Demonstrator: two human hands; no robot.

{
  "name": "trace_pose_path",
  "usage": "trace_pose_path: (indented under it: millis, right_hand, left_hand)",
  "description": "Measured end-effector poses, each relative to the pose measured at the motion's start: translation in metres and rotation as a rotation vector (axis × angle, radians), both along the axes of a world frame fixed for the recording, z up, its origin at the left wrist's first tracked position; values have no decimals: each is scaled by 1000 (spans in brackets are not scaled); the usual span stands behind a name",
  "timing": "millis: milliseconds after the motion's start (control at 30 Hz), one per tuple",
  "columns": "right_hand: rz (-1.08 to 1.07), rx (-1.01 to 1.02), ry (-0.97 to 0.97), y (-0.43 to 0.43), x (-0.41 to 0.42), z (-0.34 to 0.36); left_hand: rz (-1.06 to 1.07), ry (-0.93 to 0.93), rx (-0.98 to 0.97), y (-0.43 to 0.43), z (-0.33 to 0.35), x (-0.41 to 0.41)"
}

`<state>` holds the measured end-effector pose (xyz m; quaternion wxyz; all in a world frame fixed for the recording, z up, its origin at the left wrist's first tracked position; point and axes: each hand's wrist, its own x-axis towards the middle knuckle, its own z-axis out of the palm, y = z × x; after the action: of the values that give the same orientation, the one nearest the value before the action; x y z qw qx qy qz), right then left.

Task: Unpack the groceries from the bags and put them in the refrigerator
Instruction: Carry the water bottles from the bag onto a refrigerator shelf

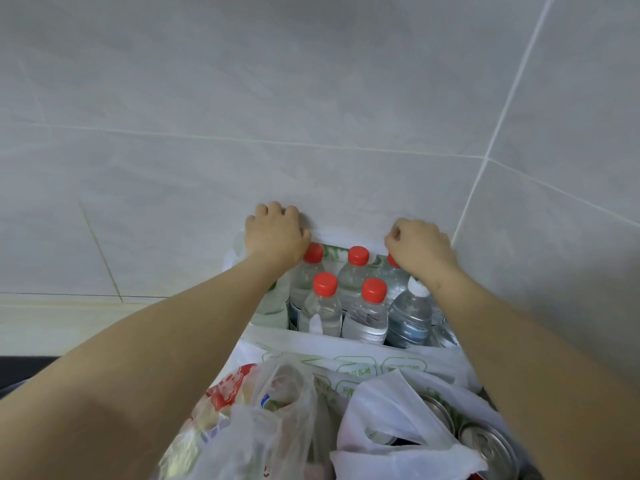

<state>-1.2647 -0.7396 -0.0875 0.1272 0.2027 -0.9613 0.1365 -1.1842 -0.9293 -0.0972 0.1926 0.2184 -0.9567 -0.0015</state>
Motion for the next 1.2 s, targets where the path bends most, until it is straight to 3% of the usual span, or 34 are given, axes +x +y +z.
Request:
trace_pose_path:
  millis: [67,200,333,433,567,733,833,933,1067,1200]
  right_hand:
    - [117,-35,-56,-18,8,-1]
    - [249,46,-205,-46,21,-12]
    - [226,61,-287,-55,17,-19]
    - [226,70,-174,-60,22,-16]
    - [336,-109,26,-66,51,-13]
    - [363,-124,131,-64,87,-24]
    - [364,-242,13,-63,101,-34]
    - [313,-445,-156,-63,110,-45]
    - [243,-620,-220,-63,117,-56]
    - [213,-718,-338,-65,122,-60]
  left_hand:
    - [17,-73,90,-9,-4,2]
    - [56,-137,593,-27,-9,4]
    - [143,-23,1028,-38,-9,12]
    - [65,97,1010,-43,-10,17]
    - [-43,306,820,-37,-6,39]
    - [-118,350,545,-22,-20,77]
    - [-204,298,539,-13,-31,91]
    - [-250,264,680,-7,-37,99]
    - [-228,326,830,1,-42,105]
    - [-191,254,900,-2,-44,95]
